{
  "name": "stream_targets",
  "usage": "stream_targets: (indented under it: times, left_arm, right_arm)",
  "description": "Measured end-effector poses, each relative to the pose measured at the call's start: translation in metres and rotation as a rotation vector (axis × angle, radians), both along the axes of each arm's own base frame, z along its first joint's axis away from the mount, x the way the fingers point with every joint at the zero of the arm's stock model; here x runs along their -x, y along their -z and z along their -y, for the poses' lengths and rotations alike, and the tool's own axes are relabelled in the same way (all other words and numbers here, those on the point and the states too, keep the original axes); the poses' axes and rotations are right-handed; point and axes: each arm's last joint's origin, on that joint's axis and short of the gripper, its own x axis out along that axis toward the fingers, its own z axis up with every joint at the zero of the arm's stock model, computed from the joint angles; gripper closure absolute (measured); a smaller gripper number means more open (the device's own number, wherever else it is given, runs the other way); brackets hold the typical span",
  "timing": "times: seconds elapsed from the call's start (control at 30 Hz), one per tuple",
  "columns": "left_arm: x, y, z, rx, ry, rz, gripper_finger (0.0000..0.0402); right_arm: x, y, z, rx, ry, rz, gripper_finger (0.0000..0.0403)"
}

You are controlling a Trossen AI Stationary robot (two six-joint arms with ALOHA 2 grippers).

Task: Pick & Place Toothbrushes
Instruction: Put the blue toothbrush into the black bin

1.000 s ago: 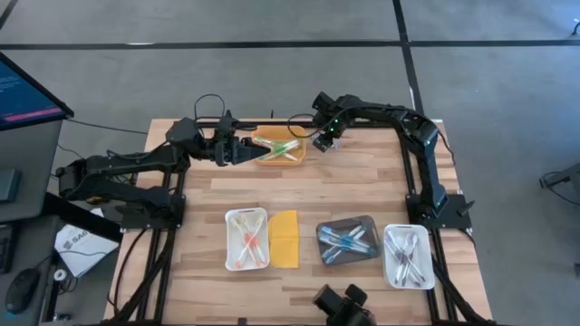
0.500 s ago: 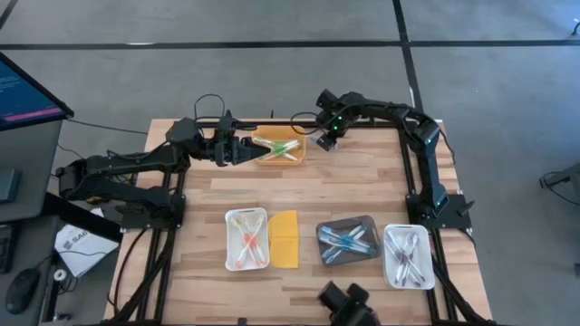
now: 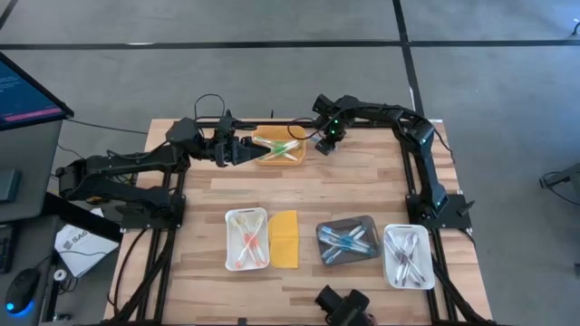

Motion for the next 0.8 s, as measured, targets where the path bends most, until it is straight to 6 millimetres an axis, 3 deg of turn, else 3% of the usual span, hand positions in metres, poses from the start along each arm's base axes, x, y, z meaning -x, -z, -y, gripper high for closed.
stream_targets:
  times: [0.23, 0.57, 0.8]
  left_arm:
    - [0.0, 0.0, 0.0, 0.003, 0.002, 0.0, 0.0198]
    - [-0.001, 0.0, 0.003, 0.014, 0.031, -0.004, 0.0198]
    - [0.0, 0.0, 0.004, 0.035, 0.1, -0.015, 0.0198]
  right_arm:
    - [-0.003, 0.001, -0.004, 0.001, -0.017, -0.011, 0.0257]
    - [0.002, -0.007, -0.012, -0.066, -0.017, -0.062, 0.0387]
    - [0.0, -0.013, -0.025, -0.139, -0.043, -0.154, 0.0395]
